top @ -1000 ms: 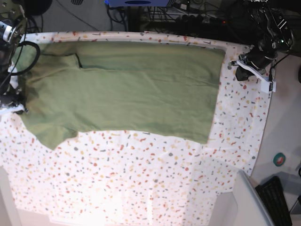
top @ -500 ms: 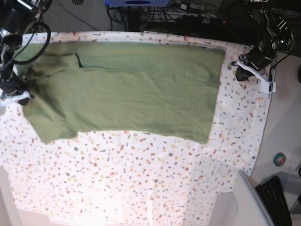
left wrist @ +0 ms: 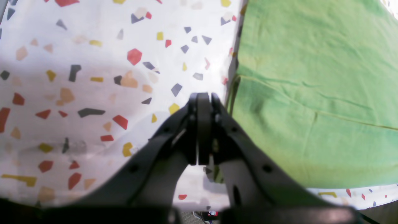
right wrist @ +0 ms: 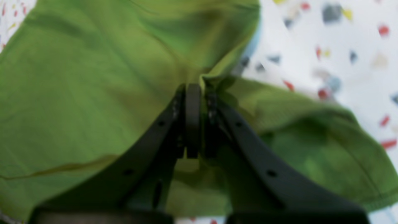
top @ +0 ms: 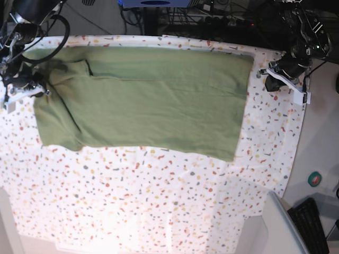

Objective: Layout the t-shirt on the table in an organized manner, then fold the t-shirt properly
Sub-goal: 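Fold the sleeve inward over the shirt body with the right gripper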

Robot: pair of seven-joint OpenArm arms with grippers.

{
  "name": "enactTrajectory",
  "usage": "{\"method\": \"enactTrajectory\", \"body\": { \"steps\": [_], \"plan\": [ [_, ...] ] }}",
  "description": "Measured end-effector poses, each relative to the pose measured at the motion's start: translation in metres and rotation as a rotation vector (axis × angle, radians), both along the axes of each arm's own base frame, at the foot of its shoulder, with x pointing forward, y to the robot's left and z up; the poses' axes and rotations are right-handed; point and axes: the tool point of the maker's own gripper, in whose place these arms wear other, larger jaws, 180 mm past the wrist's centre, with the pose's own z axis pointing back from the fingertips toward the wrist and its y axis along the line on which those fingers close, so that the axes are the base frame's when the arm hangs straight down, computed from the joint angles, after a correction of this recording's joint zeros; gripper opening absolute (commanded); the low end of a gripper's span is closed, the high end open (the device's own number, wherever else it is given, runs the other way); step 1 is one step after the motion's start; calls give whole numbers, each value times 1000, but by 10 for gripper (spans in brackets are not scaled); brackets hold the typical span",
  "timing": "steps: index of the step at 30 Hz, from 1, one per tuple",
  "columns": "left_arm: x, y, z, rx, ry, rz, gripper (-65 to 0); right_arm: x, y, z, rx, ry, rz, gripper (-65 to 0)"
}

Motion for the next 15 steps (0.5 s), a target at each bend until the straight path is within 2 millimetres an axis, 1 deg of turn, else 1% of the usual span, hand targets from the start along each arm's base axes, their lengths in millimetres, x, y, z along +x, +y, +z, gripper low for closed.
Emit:
{"method": "enactTrajectory", "body": {
  "steps": [1, 2, 6, 9, 11, 13, 15],
  "plan": [
    [0, 0, 0, 0, 0, 0, -650, -3, -2, 1, -7, 9, -5, -474],
    [0, 0, 0, 0, 1, -1, -650, -4, -5, 6, -23, 2, -7, -443],
    [0, 0, 0, 1, 1, 0, -650, 8, -11, 34, -84, -85, -8, -429],
    [0, 0, 0, 0, 0, -1, -650, 21, -15, 44, -111, -148, -14, -426],
    [0, 0, 0, 1, 0, 0, -650, 35, -22, 42, -110, -160, -20, -401],
    [-1, 1, 0, 3, 3, 1, -650, 57, -32, 38, -90, -162, -12, -350],
    [-1, 1, 0, 1, 2, 1, -650, 81, -44, 35, -79, -152, 14, -312]
  ]
}}
